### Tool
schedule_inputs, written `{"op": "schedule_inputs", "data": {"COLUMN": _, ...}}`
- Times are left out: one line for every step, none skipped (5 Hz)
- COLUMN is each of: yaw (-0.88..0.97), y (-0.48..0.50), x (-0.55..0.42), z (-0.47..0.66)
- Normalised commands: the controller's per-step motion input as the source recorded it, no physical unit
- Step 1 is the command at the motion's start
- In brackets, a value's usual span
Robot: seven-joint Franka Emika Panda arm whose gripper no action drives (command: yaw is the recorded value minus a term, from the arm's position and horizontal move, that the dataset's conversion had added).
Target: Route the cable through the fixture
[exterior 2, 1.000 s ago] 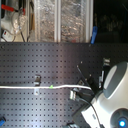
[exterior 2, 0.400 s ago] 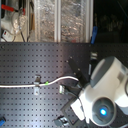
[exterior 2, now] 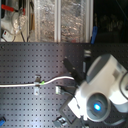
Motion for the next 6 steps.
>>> {"op": "schedule_inputs", "data": {"yaw": 0.00, "y": 0.002, "x": -0.001, "z": 0.04}}
{"op": "schedule_inputs", "data": {"yaw": 0.00, "y": 0.210, "x": -0.215, "z": 0.26}}
{"op": "schedule_inputs", "data": {"yaw": 0.02, "y": 0.094, "x": -0.095, "z": 0.15}}
{"op": "schedule_inputs", "data": {"yaw": 0.33, "y": 0.378, "x": -0.385, "z": 0.09}}
{"op": "schedule_inputs", "data": {"yaw": 0.00, "y": 0.000, "x": 0.000, "z": 0.01}}
{"op": "schedule_inputs", "data": {"yaw": -0.04, "y": -0.008, "x": 0.013, "z": 0.52}}
